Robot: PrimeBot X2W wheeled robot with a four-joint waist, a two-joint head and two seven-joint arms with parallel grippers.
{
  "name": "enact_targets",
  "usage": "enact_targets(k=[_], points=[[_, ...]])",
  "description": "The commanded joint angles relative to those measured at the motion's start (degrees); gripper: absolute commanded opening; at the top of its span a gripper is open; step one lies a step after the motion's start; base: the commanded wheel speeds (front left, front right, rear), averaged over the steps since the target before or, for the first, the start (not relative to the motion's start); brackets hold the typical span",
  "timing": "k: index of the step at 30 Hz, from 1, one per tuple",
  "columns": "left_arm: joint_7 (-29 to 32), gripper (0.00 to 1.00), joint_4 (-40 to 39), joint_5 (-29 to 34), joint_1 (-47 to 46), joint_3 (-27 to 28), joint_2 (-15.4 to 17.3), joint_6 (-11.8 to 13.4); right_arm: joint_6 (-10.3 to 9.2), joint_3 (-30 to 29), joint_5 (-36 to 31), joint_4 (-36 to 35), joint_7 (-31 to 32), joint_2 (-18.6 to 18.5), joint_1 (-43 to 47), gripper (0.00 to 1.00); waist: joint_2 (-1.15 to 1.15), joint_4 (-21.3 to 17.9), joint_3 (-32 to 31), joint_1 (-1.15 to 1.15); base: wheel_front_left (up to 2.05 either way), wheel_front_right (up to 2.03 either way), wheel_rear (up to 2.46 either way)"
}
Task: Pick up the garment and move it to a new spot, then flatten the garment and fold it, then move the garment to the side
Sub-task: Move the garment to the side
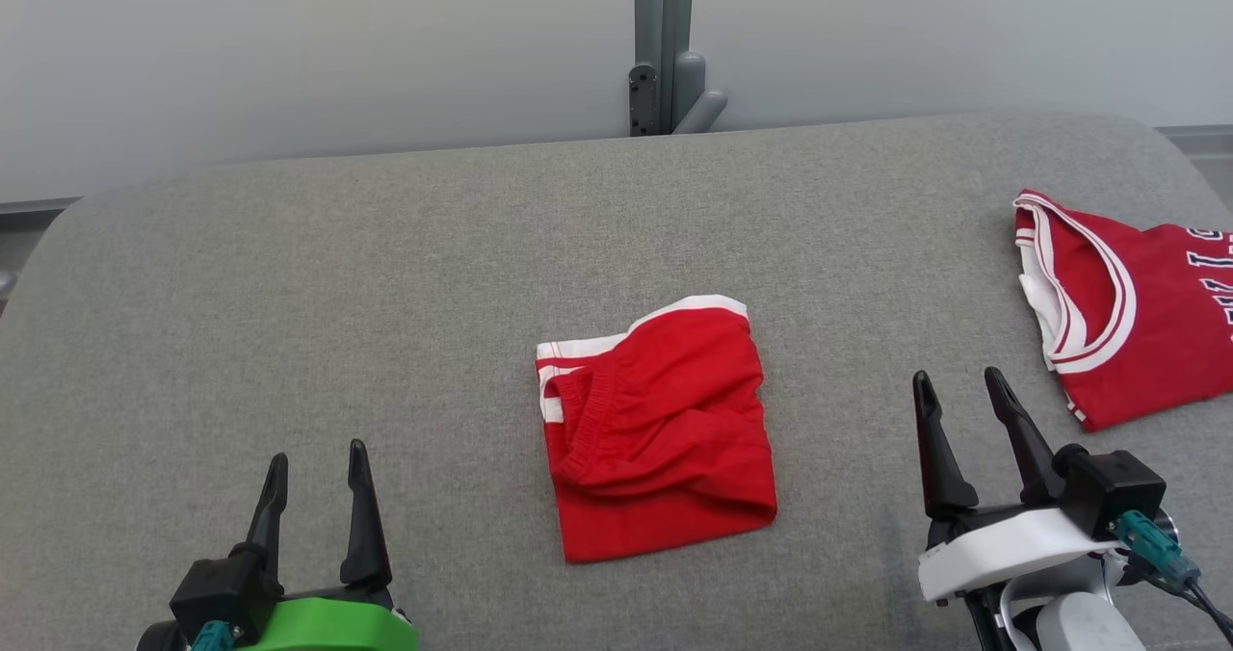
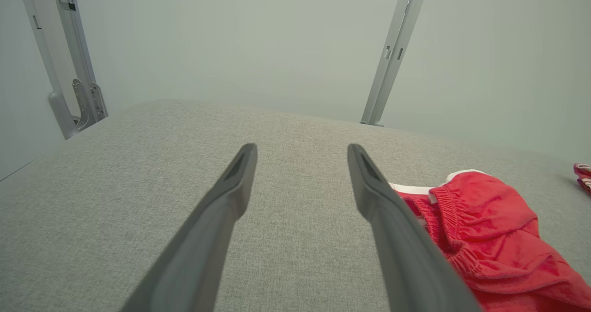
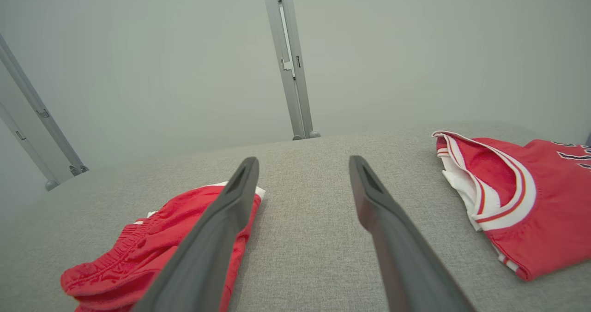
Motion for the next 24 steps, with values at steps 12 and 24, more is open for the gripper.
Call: enact_targets(k=[12, 24], points=[[-0.13, 1.00, 0.55, 0.61, -1.60, -0.35, -0.07, -0.53, -0.02, 3.38, 2.78, 5.53, 7.86, -0.05, -6.11, 1.00, 0.40, 2.11, 1.89, 0.00, 0.00, 0.00, 0.00], [-0.13, 1.00, 0.77, -1.14, -4.35, -2.45, -0.09, 0.17, -0.01, 7.41, 11.97, 20.11, 30.28, -3.08, -20.34, 1.00, 0.40, 7.72, 6.20, 0.00, 0.00, 0.00, 0.00]])
